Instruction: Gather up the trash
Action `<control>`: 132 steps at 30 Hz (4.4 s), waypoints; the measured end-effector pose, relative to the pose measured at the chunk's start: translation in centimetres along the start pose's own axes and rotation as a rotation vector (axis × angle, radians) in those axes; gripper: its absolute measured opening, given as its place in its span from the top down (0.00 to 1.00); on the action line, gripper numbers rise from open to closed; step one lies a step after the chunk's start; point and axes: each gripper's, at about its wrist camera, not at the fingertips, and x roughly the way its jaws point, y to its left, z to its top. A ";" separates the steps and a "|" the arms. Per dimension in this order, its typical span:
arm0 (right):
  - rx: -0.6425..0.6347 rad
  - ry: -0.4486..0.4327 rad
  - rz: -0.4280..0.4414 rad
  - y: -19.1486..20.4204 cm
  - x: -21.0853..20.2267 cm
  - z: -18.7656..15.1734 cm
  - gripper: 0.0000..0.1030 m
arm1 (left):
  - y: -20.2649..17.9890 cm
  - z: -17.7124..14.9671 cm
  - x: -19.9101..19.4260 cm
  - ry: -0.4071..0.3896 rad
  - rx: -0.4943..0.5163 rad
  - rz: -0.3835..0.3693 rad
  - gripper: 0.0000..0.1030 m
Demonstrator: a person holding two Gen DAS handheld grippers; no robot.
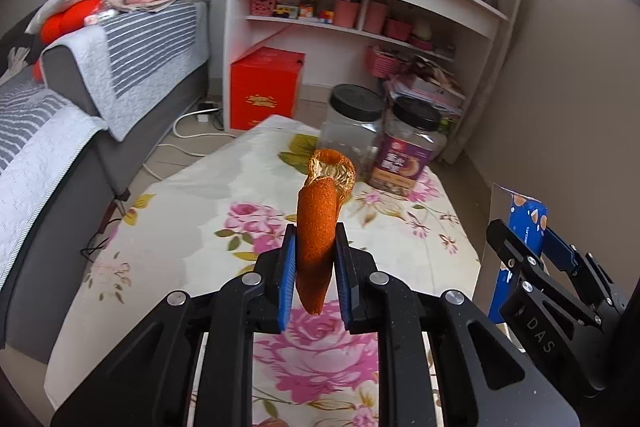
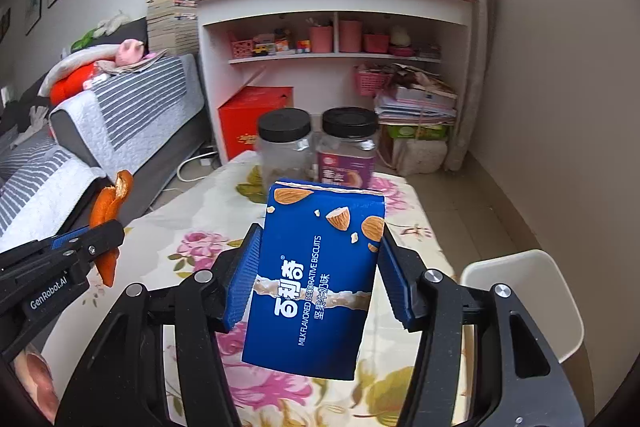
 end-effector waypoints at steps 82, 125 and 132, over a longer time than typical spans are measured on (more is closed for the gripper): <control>0.396 -0.166 -0.471 -24.0 -9.9 0.9 0.07 | -21.9 -2.7 0.3 -0.003 0.268 -0.144 0.09; 0.089 -0.057 -0.257 -1.4 -3.3 -1.6 0.07 | -0.5 -1.4 -1.4 -0.021 0.086 0.151 0.07; 0.078 -0.080 -0.255 -0.8 -3.9 -1.8 0.07 | -0.2 -1.4 -2.2 -0.036 0.087 0.161 0.07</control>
